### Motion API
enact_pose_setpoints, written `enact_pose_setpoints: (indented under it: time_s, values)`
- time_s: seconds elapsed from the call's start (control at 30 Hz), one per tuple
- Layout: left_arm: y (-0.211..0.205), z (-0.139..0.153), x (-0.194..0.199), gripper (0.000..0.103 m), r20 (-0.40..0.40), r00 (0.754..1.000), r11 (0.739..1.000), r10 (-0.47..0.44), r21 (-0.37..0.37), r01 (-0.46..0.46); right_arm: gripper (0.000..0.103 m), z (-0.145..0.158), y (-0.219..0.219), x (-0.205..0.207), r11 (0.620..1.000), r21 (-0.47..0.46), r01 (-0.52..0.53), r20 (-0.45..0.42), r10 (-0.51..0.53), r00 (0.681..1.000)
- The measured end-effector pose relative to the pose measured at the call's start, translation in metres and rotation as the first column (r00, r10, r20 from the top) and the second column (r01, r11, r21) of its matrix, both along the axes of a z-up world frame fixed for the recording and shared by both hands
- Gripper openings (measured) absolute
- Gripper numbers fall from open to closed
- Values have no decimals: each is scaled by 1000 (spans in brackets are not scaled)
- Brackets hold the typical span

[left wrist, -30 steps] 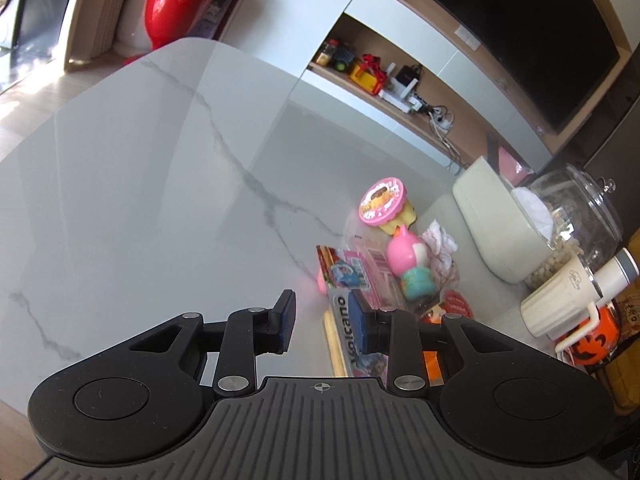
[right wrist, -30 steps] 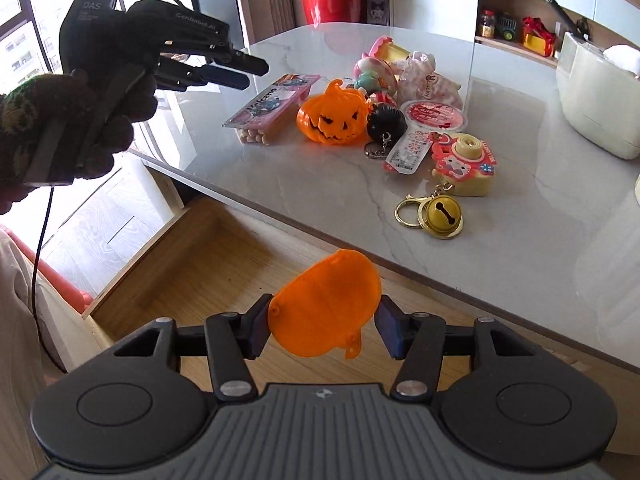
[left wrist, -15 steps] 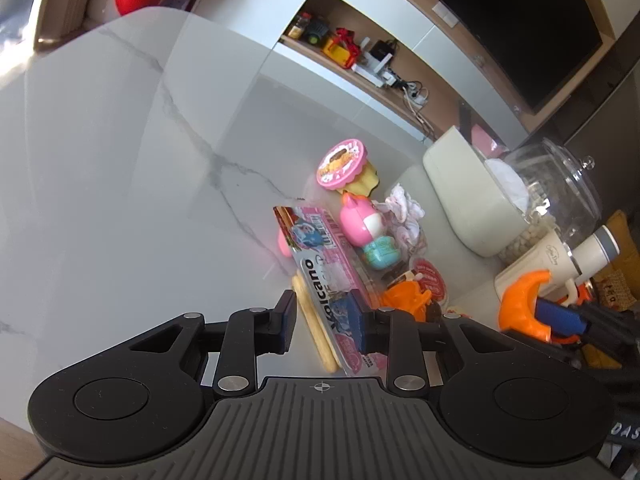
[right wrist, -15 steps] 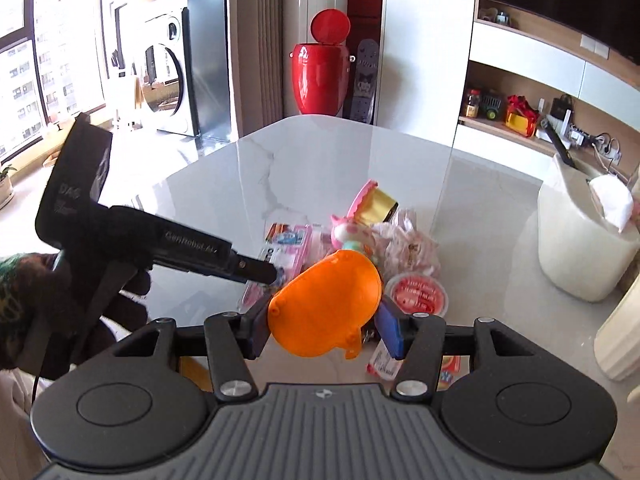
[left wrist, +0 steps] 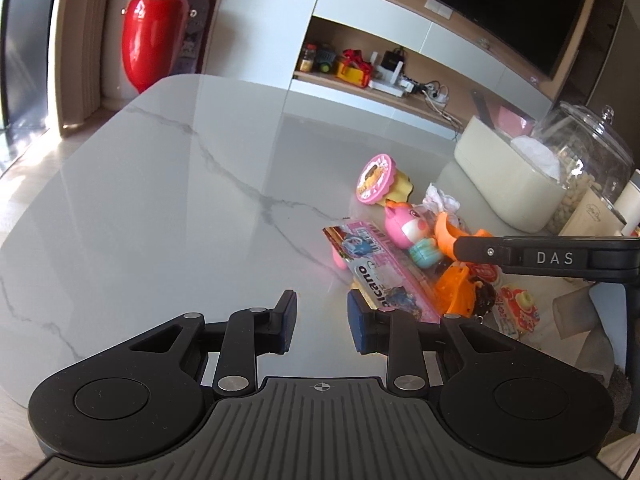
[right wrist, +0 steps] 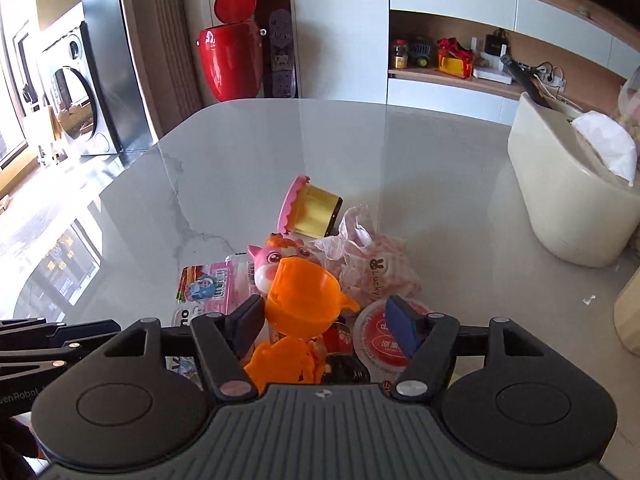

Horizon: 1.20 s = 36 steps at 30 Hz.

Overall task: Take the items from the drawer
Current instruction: 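Set the pink box on the countertop with left tool while right tool sets the orange cup there, then push the empty drawer closed with both tools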

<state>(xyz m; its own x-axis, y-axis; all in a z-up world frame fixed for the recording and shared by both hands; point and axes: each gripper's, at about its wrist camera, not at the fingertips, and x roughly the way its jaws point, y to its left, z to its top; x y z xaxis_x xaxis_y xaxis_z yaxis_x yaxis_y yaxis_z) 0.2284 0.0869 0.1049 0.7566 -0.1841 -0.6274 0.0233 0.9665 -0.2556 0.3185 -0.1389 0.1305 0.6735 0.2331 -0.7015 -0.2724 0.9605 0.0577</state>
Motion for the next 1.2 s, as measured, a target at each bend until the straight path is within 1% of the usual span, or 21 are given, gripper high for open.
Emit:
enact_pose_setpoints:
  time_s: [0.07, 0.13, 0.23, 0.3, 0.37, 0.4, 0.43, 0.5, 0.57, 0.6, 0.63, 0.7, 0.73, 0.8, 0.87, 0.9, 0.97, 1.0, 1.07, 1.1, 1.2]
  values:
    - [-5, 1, -2, 30, 23, 1000, 999, -7, 51, 6, 74, 3, -6, -10, 1000, -3, 15, 25, -15, 1000]
    - [-6, 0, -5, 30, 33, 999, 997, -16, 75, 14, 77, 9, -11, -23, 1000, -16, 20, 57, -19, 998]
    - [0, 1, -19, 30, 63, 997, 999, -38, 34, 36, 80, 24, -21, -45, 999, -32, 19, 107, -15, 994]
    - [8, 7, -42, 30, 141, 989, 998, -54, 25, 51, 85, 36, -29, -68, 999, -30, 12, 150, -8, 989]
    - [17, 12, -78, 30, 234, 971, 998, -43, 64, 28, 88, 46, -41, -93, 1000, -10, 11, 190, -9, 982]
    - [20, 14, -97, 30, 258, 966, 997, -25, 81, 5, 90, 53, -50, -111, 1000, 12, 7, 210, -10, 978]
    - [23, 15, -114, 30, 262, 965, 997, -5, 78, -16, 92, 58, -58, -127, 1000, 31, 0, 226, -7, 974]
    - [30, 18, -154, 30, 237, 971, 999, 36, 12, -40, 103, 66, -74, -162, 998, 62, -25, 269, 8, 963]
    - [23, 21, -190, 30, 201, 979, 1000, 26, -4, -26, 103, 68, -88, -199, 996, 60, -61, 309, 40, 950]
    - [15, 22, -207, 30, 172, 985, 1000, 11, 16, -14, 103, 66, -92, -212, 996, 52, -75, 306, 56, 950]
    - [6, 23, -220, 30, 135, 991, 999, -8, 40, 2, 103, 62, -95, -227, 995, 47, -92, 289, 75, 954]
    - [-20, 13, -245, 30, -1, 998, 994, -60, 96, 60, 103, 47, -100, -255, 988, 63, -141, 225, 124, 967]
    - [-30, 4, -253, 30, -68, 994, 990, -85, 103, 92, 103, 36, -100, -267, 984, 74, -160, 181, 145, 973]
    - [-47, -18, -262, 30, -183, 976, 988, -117, 82, 133, 103, 6, -97, -292, 978, 93, -186, 69, 180, 981]
    - [-60, -38, -263, 30, -256, 957, 987, -138, 48, 155, 103, -28, -91, -311, 977, 84, -194, -32, 197, 980]
    - [-66, -46, -261, 30, -269, 953, 987, -140, 40, 156, 103, -45, -87, -316, 981, 73, -180, -78, 186, 979]
    - [-76, -58, -256, 30, -285, 950, 987, -129, 53, 150, 103, -72, -81, -317, 991, 63, -121, -165, 129, 978]
    - [-80, -63, -254, 30, -282, 951, 987, -124, 66, 149, 99, -83, -80, -316, 995, 47, -93, -191, 101, 976]
    - [-87, -70, -249, 30, -267, 958, 986, -105, 101, 136, 95, -97, -77, -313, 999, -14, -48, -193, 44, 980]
    - [-89, -73, -247, 30, -255, 963, 987, -89, 108, 120, 96, -100, -79, -310, 1000, -23, -15, -193, 11, 981]
    - [-90, -72, -237, 31, -195, 979, 994, -57, 86, 75, 97, -102, -77, -309, 1000, -21, 8, -186, -11, 982]
